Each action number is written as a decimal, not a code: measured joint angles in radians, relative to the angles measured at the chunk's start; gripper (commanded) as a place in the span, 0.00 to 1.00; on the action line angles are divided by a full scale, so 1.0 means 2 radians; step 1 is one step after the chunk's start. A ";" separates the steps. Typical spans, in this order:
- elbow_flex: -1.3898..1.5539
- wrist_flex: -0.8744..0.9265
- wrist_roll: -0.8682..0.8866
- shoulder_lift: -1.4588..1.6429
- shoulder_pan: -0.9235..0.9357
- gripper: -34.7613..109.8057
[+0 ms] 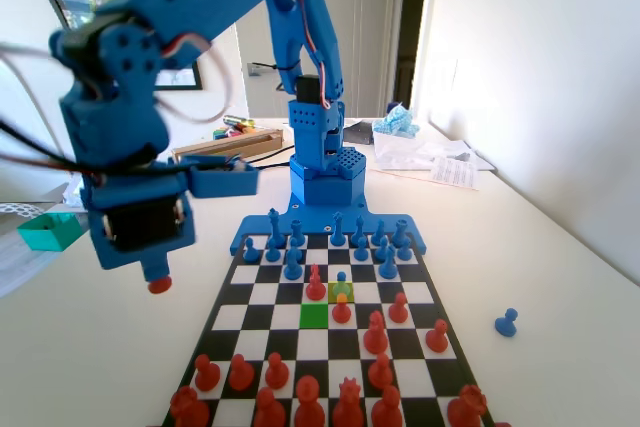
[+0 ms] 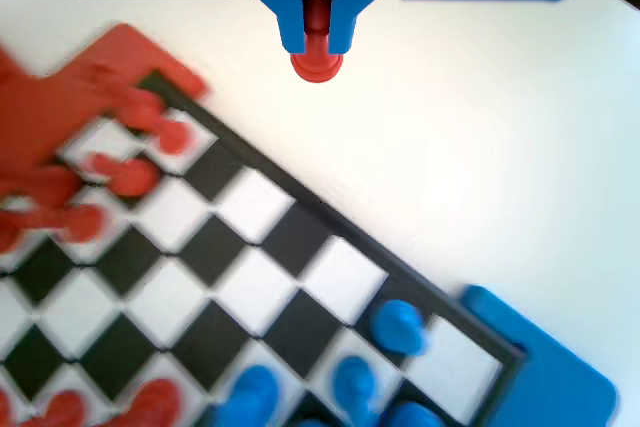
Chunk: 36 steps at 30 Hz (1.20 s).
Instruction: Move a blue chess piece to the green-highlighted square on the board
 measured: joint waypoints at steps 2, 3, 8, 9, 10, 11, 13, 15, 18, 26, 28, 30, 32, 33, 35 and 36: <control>-0.002 -0.013 -0.006 -0.026 0.014 0.25; -0.002 -0.023 -0.009 -0.039 0.020 0.25; -0.002 -0.043 -0.035 -0.090 0.035 0.25; -0.002 -0.048 -0.038 -0.092 0.035 0.25; -0.002 -0.058 -0.040 -0.094 0.032 0.25; -0.002 -0.061 -0.041 -0.096 0.031 0.25; -0.002 -0.066 -0.041 -0.096 0.030 0.26; -0.002 -0.066 -0.044 -0.096 0.030 0.29; 0.003 -0.067 -0.050 -0.096 0.030 0.33; 0.004 -0.064 -0.060 -0.096 0.029 0.35; 0.002 -0.051 -0.064 -0.096 0.028 0.35; -0.003 -0.035 -0.071 -0.096 0.024 0.35; -0.006 -0.018 -0.075 -0.092 0.018 0.35; -0.006 -0.011 -0.077 -0.087 0.015 0.35; -0.006 0.011 -0.077 -0.066 0.006 0.35; -0.005 0.021 -0.077 -0.050 0.000 0.35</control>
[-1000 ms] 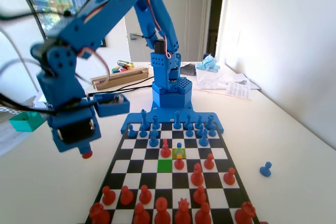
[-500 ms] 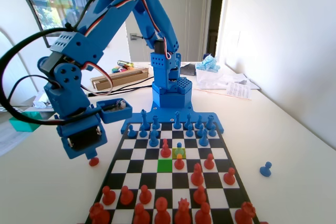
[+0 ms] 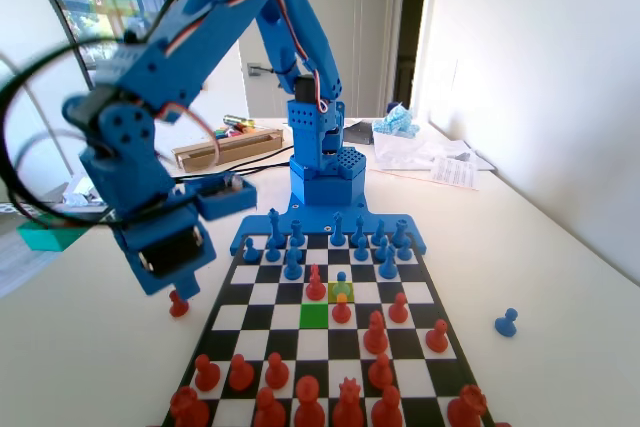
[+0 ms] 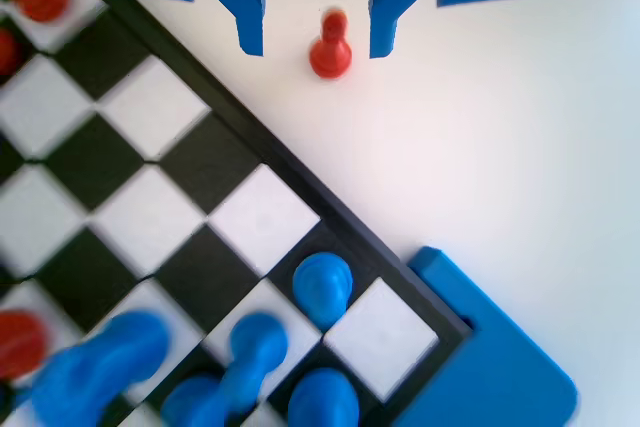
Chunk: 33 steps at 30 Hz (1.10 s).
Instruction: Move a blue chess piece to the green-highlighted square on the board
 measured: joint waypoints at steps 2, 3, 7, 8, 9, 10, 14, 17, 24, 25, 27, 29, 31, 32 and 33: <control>0.013 0.018 0.000 0.038 -0.018 0.35; 0.021 0.028 0.001 0.058 -0.028 0.35; 0.060 0.048 0.019 0.148 -0.085 0.34; 0.071 0.051 0.027 0.172 -0.103 0.34; 0.084 0.053 0.036 0.196 -0.122 0.34; 0.095 0.057 0.047 0.217 -0.140 0.34; 0.137 0.060 0.091 0.286 -0.211 0.34; 0.156 0.061 0.125 0.313 -0.255 0.33; 0.177 0.032 0.179 0.313 -0.304 0.33; 0.177 0.026 0.185 0.305 -0.308 0.33; 0.177 0.015 0.195 0.288 -0.322 0.33; 0.177 0.002 0.202 0.265 -0.337 0.33; 0.184 -0.011 0.204 0.247 -0.344 0.33; 0.186 -0.014 0.204 0.238 -0.344 0.33; 0.191 -0.021 0.204 0.232 -0.344 0.33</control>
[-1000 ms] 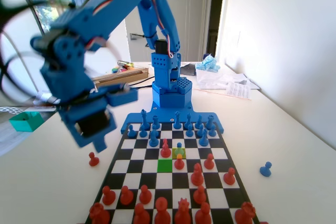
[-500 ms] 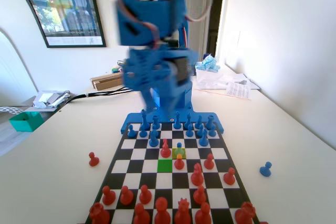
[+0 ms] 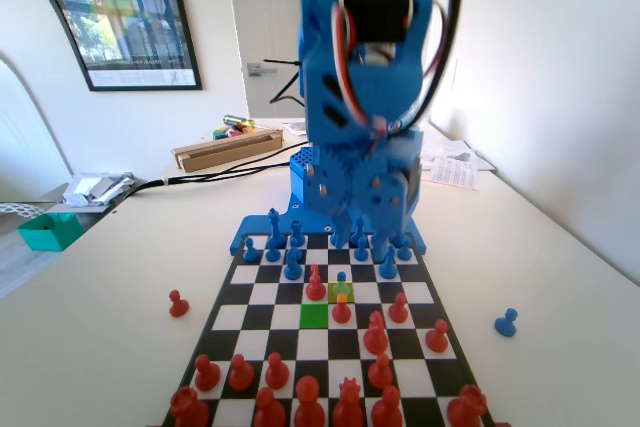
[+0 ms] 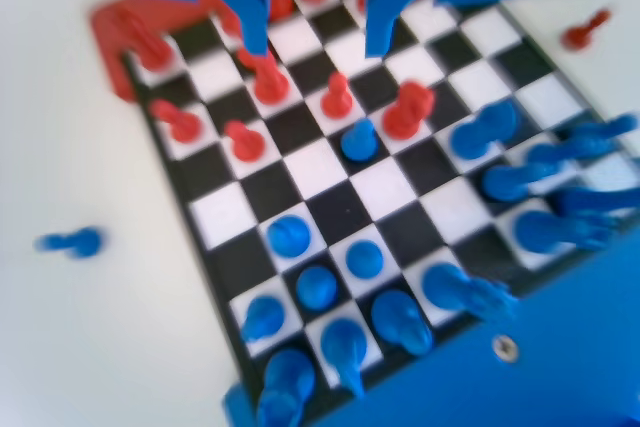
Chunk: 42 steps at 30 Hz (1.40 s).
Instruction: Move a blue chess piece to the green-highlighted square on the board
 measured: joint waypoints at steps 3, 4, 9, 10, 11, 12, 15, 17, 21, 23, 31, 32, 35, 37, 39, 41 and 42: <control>0.007 -0.021 0.000 -0.015 0.005 0.32; 0.011 -0.026 0.000 -0.019 0.003 0.32; 0.029 -0.047 -0.008 -0.029 0.002 0.32; 0.032 -0.055 -0.011 -0.034 0.006 0.32; 0.035 -0.058 -0.012 -0.038 0.007 0.32; 0.037 -0.055 -0.012 -0.040 0.008 0.32; 0.038 -0.067 -0.018 -0.043 0.007 0.32; 0.038 -0.063 -0.021 -0.050 0.011 0.32; 0.038 -0.068 -0.022 -0.062 0.014 0.32; 0.038 -0.070 -0.022 -0.064 0.012 0.32; 0.038 -0.084 -0.029 -0.083 0.020 0.32; 0.038 -0.087 -0.030 -0.087 0.019 0.32; 0.038 -0.087 -0.030 -0.091 0.020 0.32; 0.038 -0.096 -0.030 -0.098 0.021 0.32; 0.038 -0.094 -0.030 -0.100 0.021 0.31; 0.038 -0.100 -0.035 -0.100 0.019 0.31; 0.038 -0.101 -0.038 -0.103 0.019 0.31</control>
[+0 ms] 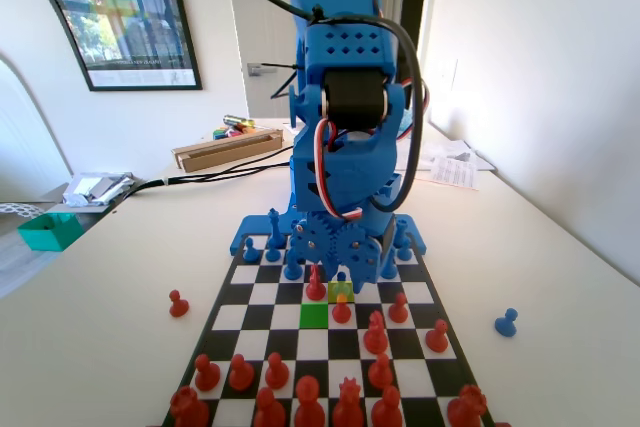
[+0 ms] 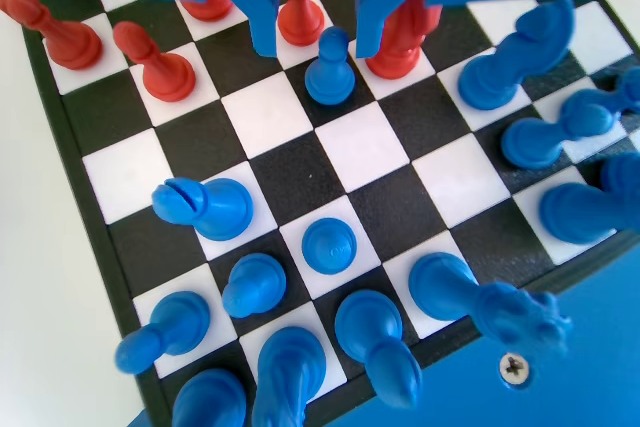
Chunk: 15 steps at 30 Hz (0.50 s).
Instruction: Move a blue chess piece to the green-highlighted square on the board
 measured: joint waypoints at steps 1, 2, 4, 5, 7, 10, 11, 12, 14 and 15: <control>0.000 -0.003 0.000 -0.004 0.000 0.31; 0.000 -0.004 0.000 -0.006 0.000 0.31; 0.000 -0.002 0.000 -0.007 0.002 0.31; 0.000 -0.005 0.000 -0.008 0.002 0.31; 0.000 -0.010 -0.002 -0.008 0.002 0.31; 0.006 -0.008 -0.009 -0.014 0.001 0.30; 0.008 -0.008 -0.009 -0.015 0.001 0.30; 0.008 -0.014 -0.009 -0.015 0.002 0.30; 0.008 -0.016 -0.009 -0.015 0.002 0.29; 0.008 -0.016 -0.009 -0.015 0.002 0.29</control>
